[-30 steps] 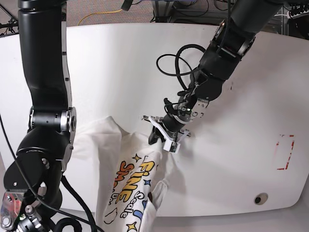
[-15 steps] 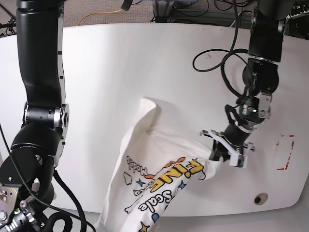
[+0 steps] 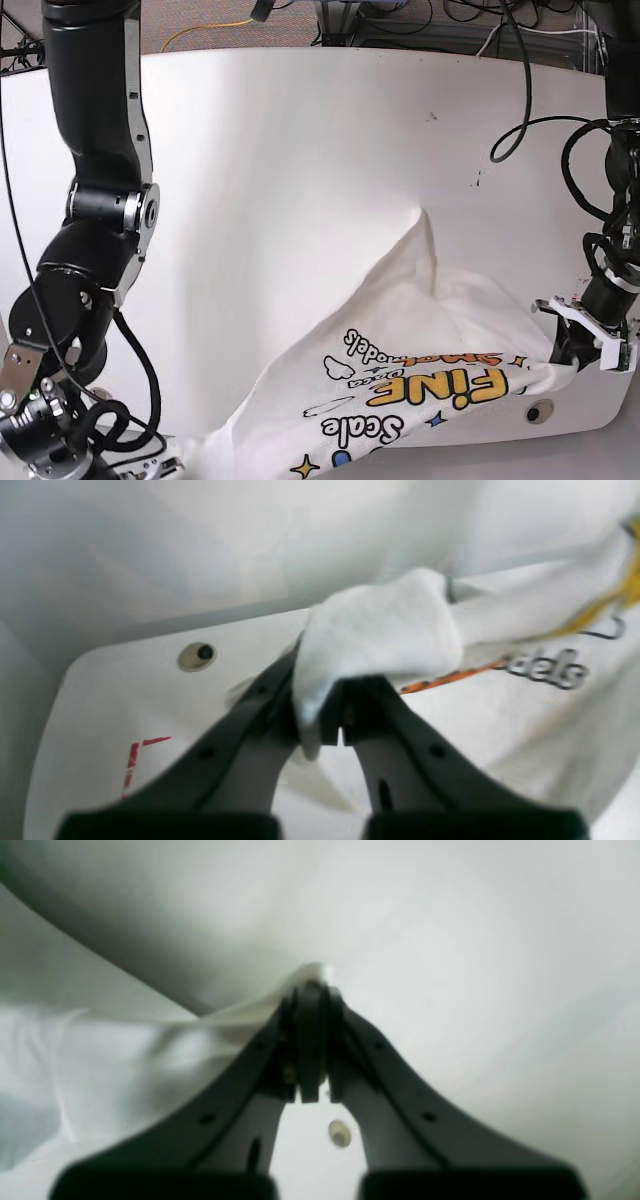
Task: Fold the T-shirt properly
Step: 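Stretch the shirt between both grippers and lay it flat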
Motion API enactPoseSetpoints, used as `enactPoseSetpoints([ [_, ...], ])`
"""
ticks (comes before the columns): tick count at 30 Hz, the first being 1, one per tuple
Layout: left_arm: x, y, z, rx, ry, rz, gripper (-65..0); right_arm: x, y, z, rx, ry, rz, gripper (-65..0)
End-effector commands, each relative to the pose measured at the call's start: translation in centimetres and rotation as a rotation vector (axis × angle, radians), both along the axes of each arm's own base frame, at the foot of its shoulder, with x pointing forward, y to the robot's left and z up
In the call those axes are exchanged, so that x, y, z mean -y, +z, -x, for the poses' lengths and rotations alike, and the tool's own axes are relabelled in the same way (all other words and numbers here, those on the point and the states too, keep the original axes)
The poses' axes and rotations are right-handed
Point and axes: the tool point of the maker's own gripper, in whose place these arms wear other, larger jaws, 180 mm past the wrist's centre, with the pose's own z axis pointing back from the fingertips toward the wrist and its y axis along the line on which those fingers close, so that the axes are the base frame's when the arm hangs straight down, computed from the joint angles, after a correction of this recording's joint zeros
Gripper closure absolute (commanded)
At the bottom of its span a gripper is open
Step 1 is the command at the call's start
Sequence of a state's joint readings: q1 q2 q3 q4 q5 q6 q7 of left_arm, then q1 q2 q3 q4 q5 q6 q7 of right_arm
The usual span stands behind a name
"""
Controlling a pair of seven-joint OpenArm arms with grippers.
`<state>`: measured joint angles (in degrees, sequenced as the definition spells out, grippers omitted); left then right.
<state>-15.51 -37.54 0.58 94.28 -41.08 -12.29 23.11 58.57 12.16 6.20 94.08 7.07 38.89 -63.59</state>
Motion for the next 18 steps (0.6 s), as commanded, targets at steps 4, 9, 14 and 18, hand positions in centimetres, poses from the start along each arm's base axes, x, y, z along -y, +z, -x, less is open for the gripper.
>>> enactPoseSetpoints([
  [4,0.0,-0.4,0.9,0.006,-0.013,0.014,0.0,5.0,-2.9,0.7,-0.032,-0.104,-0.08,0.0],
  [9,-0.4,-3.3,2.1,-0.062,-0.002,0.021,0.0,7.8,-8.9,2.1,-0.13,-0.172,-0.137,0.0],
  [14,-0.6,-6.1,3.6,-0.122,0.018,0.053,0.0,9.5,-13.1,4.5,-0.187,-0.227,-0.15,0.0],
  [18,-0.2,-8.6,5.0,-0.183,0.016,0.064,0.0,10.4,-16.3,6.8,-0.235,-0.264,-0.143,0.0],
])
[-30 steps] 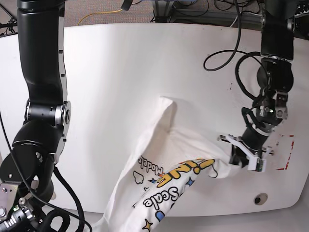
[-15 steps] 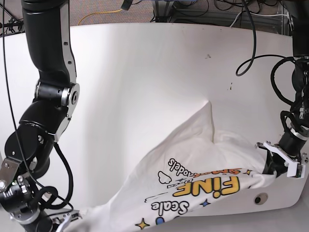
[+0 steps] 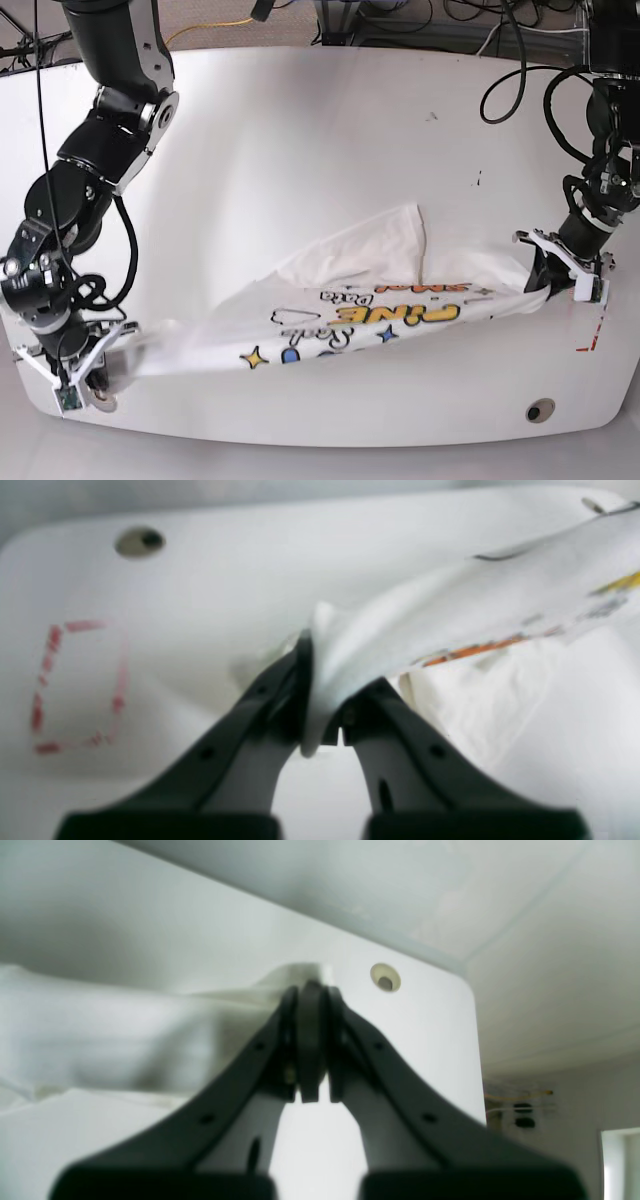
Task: Fold the T-shirt properly
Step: 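Stretch the shirt between both grippers and lay it flat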
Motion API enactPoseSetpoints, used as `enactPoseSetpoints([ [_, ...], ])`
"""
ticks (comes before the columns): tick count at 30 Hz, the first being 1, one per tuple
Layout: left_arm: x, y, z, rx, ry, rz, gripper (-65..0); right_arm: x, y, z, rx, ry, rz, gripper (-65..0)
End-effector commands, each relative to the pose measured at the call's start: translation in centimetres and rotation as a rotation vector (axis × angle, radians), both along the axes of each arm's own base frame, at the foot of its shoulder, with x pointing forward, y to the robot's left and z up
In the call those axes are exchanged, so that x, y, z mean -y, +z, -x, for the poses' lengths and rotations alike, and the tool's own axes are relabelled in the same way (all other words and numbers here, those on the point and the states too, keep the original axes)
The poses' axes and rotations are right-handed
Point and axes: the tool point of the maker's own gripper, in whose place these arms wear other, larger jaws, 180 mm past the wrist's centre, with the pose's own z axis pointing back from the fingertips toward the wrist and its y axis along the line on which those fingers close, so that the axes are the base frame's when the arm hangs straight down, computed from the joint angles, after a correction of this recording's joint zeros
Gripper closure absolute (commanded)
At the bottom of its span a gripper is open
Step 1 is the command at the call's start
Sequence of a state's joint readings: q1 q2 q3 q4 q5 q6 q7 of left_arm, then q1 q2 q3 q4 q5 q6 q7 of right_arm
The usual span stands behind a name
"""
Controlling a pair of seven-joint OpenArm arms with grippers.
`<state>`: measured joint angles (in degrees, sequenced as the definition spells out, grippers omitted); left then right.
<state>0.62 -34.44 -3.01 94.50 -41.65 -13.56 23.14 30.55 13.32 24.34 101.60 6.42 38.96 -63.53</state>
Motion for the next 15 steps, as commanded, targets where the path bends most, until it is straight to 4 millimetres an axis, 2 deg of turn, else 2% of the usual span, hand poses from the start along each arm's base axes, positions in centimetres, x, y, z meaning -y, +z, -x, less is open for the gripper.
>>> enactPoseSetpoints([
  [1,-0.1,1.2,0.0,0.042,0.003,0.008,0.0,0.9,0.8,0.9,0.037,-0.024,0.02,0.0],
  [3,0.5,-0.2,0.8,0.011,-0.001,0.023,0.0,0.5,-1.7,2.1,-0.013,-0.023,0.015,0.0],
  [6,1.1,-2.1,2.4,-0.04,-0.008,0.034,0.0,1.6,-4.3,4.7,-0.061,-0.069,0.003,0.0],
  [7,1.1,-2.9,3.1,-0.064,-0.008,0.034,0.0,1.8,-5.8,5.7,-0.091,-0.085,-0.016,0.0],
  [9,1.1,-3.9,3.9,-0.093,-0.007,0.036,0.0,2.0,-7.4,6.8,-0.12,-0.106,-0.041,0.0],
  [12,1.3,-5.9,5.6,-0.152,-0.005,0.044,0.0,3.2,-11.1,10.0,-0.214,-0.158,-0.064,0.0],
  [15,1.1,-7.1,6.6,-0.186,-0.001,0.042,0.0,3.7,-13.2,12.0,-0.267,-0.195,-0.094,0.0],
])
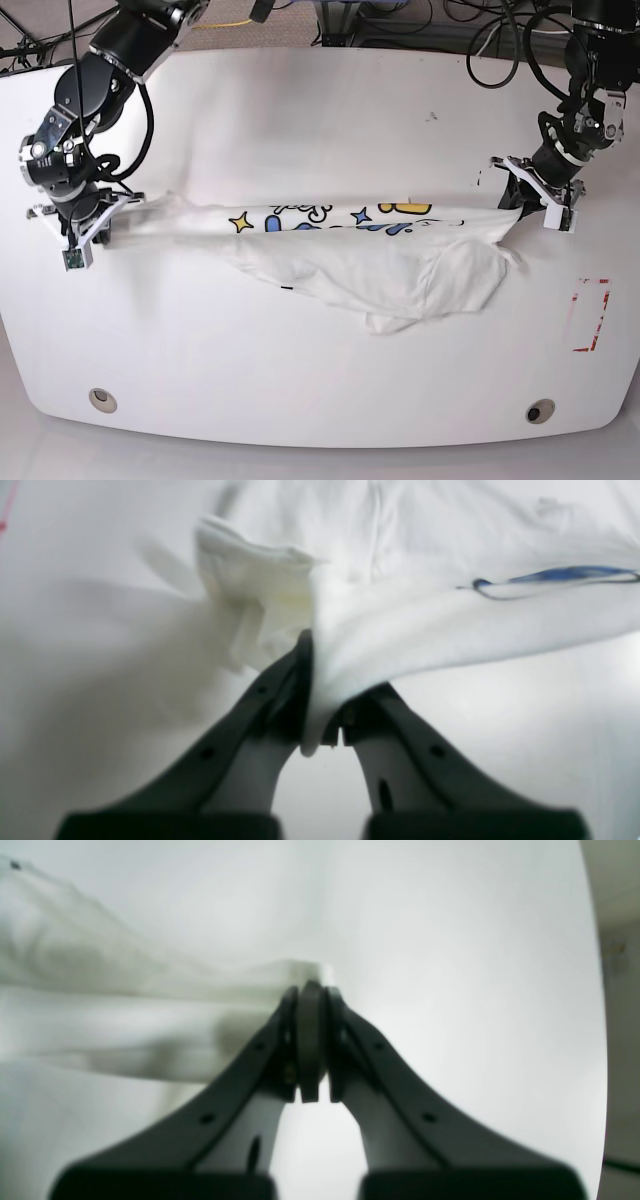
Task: Fold the T-shirt properly
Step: 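Stretch the shirt between both grippers and lay it flat, then release and regrasp the shirt edge with the right gripper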
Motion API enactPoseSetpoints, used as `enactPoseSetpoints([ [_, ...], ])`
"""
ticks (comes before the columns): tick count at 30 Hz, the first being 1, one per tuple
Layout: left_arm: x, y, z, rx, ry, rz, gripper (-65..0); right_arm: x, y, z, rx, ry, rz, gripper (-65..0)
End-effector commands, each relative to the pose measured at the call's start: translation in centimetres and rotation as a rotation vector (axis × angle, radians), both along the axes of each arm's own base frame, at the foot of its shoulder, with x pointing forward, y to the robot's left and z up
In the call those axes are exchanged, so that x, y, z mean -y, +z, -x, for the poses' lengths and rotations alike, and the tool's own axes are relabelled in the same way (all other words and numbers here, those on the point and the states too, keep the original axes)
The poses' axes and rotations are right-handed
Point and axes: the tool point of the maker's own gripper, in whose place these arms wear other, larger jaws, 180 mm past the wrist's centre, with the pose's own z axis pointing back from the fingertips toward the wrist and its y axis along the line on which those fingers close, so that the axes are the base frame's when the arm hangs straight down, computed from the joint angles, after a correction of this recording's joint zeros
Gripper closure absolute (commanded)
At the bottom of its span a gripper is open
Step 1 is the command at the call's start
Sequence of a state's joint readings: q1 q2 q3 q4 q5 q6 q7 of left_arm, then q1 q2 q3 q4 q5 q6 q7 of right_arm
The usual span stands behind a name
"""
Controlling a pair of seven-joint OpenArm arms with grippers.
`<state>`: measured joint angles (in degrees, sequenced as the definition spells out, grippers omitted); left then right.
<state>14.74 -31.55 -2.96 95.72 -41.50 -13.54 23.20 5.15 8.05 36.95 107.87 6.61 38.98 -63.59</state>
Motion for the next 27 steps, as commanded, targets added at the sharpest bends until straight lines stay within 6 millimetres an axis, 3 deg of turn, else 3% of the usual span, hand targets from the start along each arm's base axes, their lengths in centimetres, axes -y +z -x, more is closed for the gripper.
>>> enactPoseSetpoints([
  [1,-0.6,0.7,-0.1,0.027,0.007,-0.006,0.0,0.6,0.2,0.6,0.017,-0.029,0.002,0.0],
  [3,-0.6,-0.3,1.1,-0.008,0.008,-0.006,0.0,0.8,-1.2,2.5,-0.027,-0.036,0.003,0.0],
  [9,-0.9,-2.0,3.1,-0.076,0.006,-0.017,0.0,1.1,-3.5,5.6,-0.113,-0.053,0.003,0.0],
  [19,-1.7,-4.5,6.0,-0.151,-0.024,-0.142,0.0,-0.1,-6.5,9.0,-0.205,-0.067,-0.044,-1.4],
  [21,-1.8,-4.6,6.0,-0.152,-0.024,-0.145,0.0,-0.2,-6.9,9.4,-0.219,-0.066,-0.046,-6.3],
  [27,-1.8,-5.1,6.8,-0.172,-0.028,-0.147,0.0,-1.4,-7.7,10.7,-0.24,-0.072,-0.073,-40.1],
])
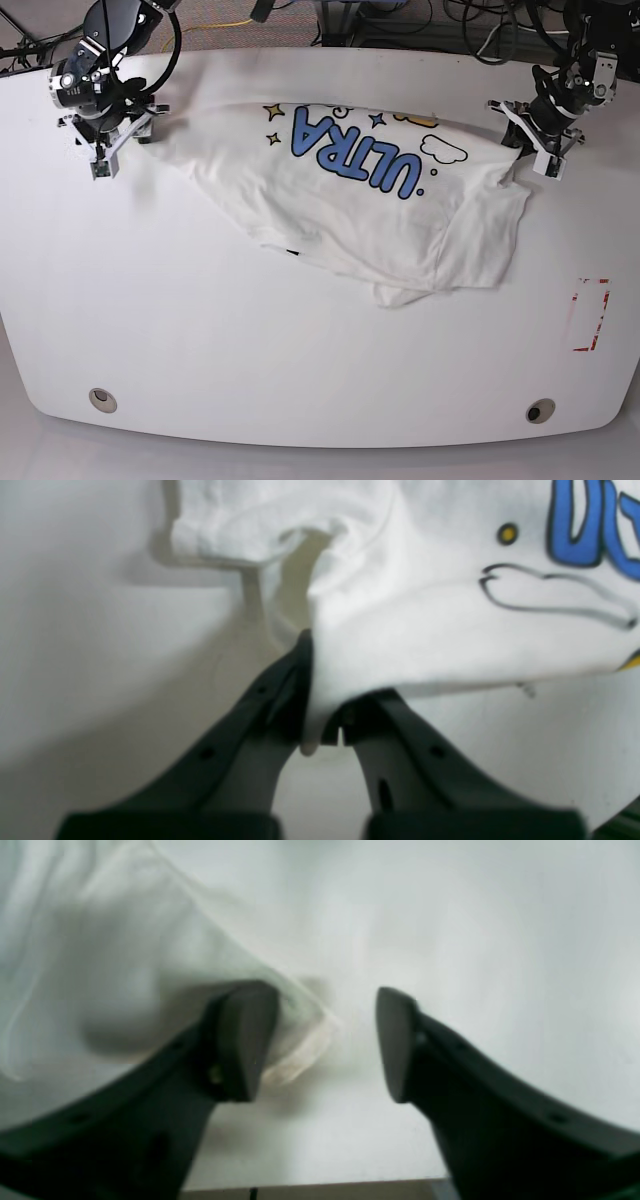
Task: Fold the T-shirt properly
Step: 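Release and regrasp the shirt edge with the right gripper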
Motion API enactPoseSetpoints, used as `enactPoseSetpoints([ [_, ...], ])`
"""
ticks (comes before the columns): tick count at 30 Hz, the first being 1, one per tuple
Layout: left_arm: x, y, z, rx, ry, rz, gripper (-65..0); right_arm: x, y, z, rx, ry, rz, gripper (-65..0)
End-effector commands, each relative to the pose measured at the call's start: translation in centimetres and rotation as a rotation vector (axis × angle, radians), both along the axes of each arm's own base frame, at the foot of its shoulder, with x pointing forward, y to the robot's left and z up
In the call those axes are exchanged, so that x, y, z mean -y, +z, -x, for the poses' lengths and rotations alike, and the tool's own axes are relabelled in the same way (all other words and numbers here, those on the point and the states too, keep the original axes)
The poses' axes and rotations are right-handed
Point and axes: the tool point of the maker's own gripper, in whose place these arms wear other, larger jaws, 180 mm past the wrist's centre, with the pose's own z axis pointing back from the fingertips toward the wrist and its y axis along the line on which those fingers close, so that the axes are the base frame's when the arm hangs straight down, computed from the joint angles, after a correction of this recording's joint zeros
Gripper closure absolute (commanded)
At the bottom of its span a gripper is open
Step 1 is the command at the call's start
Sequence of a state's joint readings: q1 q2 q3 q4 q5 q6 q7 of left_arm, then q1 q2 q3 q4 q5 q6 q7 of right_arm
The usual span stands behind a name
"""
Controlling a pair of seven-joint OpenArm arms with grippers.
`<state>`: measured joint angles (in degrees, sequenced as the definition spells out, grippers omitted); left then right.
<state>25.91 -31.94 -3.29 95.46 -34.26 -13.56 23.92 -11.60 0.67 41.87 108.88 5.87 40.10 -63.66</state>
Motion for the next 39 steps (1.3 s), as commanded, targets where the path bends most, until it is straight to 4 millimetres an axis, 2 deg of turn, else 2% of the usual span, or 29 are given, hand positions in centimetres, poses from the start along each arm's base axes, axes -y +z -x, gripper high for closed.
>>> enactPoseSetpoints([
  [1,-0.4,1.0,-0.6,0.037,-0.007,-0.011,0.0,0.2,1.5,-0.6,0.053,0.008,0.023,-44.4],
  [2,-0.4,1.0,-0.5,0.035,-0.007,-0.011,0.0,-0.3,1.8,-0.8,0.073,0.013,0.006,-46.3],
  [6,-0.4,0.9,-0.4,0.033,-0.006,-0.012,0.0,-2.1,2.1,-0.9,0.121,0.038,-0.077,-46.6],
  [11,-0.7,1.0,-0.7,0.037,-0.006,-0.018,0.0,-3.2,3.2,-3.0,0.201,0.059,-0.152,-46.6],
  [14,-1.3,1.4,-0.8,0.039,-0.018,-0.043,0.0,-5.3,2.9,-5.3,0.212,0.117,-0.207,-46.6],
  [21,-1.3,1.7,-1.0,0.046,-0.023,-0.046,0.0,-10.0,1.4,-10.1,0.174,0.258,-0.282,-46.6],
  [27,-1.3,1.7,-1.0,0.047,-0.023,-0.046,0.0,-11.5,-0.3,-13.5,0.131,0.261,-0.385,-46.6],
  [31,-1.3,1.7,-1.0,0.047,-0.023,-0.046,0.0,-13.2,-1.5,-13.7,0.085,0.295,-0.423,-46.6],
  [36,-1.3,1.7,-1.0,0.047,-0.022,-0.043,0.0,-17.2,-1.6,-13.9,0.064,0.389,-0.45,-46.6],
  [39,-1.3,1.6,-1.0,0.046,-0.02,-0.042,0.0,-18.5,-1.7,-13.8,0.06,0.396,-0.472,-46.6],
])
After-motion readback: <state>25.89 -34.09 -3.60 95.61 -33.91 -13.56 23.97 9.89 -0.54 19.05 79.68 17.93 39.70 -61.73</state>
